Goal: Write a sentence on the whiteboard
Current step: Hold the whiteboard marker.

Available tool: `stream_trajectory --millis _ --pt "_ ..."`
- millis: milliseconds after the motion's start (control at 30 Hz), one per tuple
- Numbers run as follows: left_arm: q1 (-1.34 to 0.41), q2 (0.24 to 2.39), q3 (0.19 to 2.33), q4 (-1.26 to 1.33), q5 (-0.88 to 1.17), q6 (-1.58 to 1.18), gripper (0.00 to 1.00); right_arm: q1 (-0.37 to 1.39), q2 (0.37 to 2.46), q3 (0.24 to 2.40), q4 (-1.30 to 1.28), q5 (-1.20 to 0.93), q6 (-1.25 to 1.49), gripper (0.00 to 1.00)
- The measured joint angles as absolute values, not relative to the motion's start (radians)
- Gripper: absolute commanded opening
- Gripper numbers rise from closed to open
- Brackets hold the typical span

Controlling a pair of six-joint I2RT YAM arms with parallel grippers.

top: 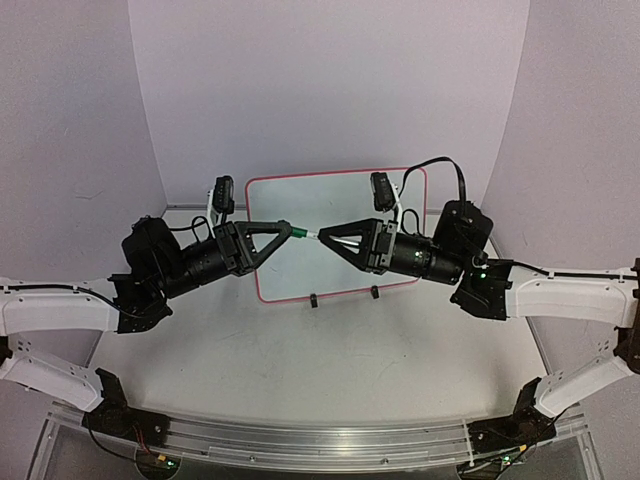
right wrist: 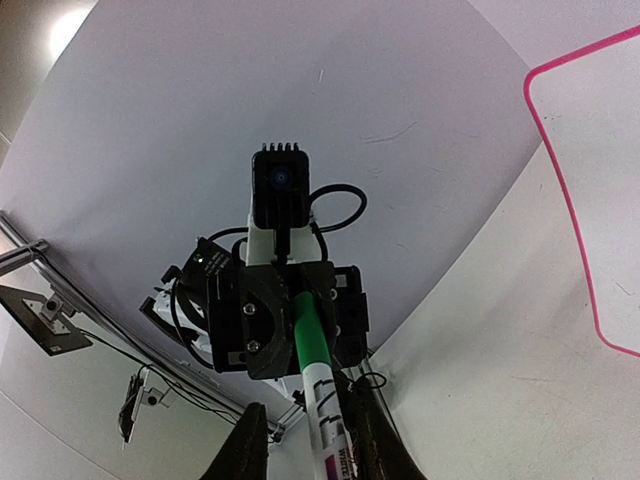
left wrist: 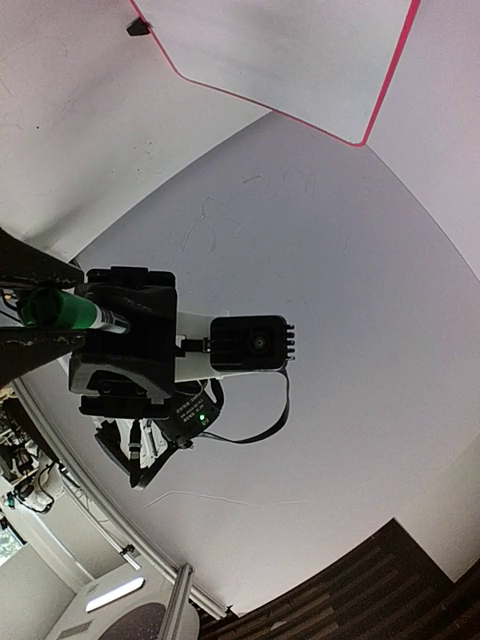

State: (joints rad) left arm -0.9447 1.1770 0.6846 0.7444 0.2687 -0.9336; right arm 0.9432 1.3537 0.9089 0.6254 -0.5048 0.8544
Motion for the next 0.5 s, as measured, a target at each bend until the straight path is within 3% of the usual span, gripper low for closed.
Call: stream_trajectory --millis 300,500 --pt "-0.944 1.177 0.685 0.750 0.270 -0.945 0.00 0.944 1.354 0.907 0.630 -0.483 0.855 0.00" --pt "-0.945 1.176 0.683 0.751 0.268 -0.949 0.00 0.944 1.353 0.896 0.645 -0.476 0.856 0.00"
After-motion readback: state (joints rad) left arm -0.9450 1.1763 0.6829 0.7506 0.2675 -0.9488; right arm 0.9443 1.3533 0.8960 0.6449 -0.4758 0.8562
